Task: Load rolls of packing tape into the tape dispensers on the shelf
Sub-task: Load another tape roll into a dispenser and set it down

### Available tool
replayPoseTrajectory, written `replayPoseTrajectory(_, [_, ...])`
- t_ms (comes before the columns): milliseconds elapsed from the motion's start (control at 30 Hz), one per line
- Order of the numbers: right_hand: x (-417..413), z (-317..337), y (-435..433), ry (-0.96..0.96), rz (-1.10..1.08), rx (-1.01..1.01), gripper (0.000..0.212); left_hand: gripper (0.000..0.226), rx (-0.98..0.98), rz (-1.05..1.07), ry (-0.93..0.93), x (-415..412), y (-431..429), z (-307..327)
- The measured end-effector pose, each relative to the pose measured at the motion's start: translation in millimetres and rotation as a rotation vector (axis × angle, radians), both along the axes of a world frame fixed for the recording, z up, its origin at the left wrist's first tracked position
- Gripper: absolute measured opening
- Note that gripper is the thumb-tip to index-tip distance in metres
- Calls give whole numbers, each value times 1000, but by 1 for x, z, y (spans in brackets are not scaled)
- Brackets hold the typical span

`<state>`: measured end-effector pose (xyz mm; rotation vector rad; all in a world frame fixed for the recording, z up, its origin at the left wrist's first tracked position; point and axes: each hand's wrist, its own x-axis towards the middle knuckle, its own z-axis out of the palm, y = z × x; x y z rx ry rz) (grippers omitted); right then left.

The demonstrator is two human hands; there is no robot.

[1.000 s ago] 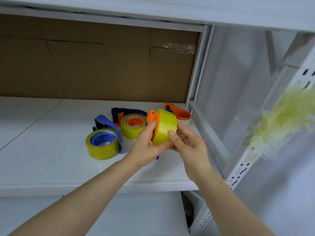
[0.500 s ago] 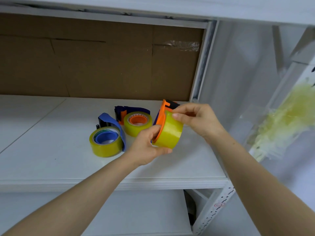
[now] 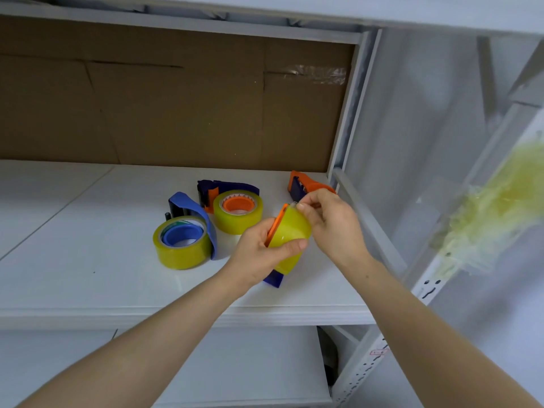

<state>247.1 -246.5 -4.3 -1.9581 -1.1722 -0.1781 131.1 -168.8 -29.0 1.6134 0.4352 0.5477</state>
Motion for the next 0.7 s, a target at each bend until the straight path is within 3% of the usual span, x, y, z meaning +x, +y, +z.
replayPoseTrajectory(100, [8,-2,0,55,-33,-23,11,23,24,22,-20,-1,0,0])
replayPoseTrajectory(233, [25,-7,2,295,-67,11,10,27,40,-22,-39,-2,-1,4])
replayPoseTrajectory(433, [40,-11,9,340,-96,-51,8,26,90,-47,-37,2,2,0])
replayPoseTrajectory(533, [45,-11,8,272,-181,-75,12,18,92,-8,-58,3,6,1])
replayPoseTrajectory(633, [51,-9,7,272,-203,-86,11,50,78,50,-116,2,10,1])
replayPoseTrajectory(700, [51,-8,8,404,-156,-44,12,59,69,55,-147,1,9,2])
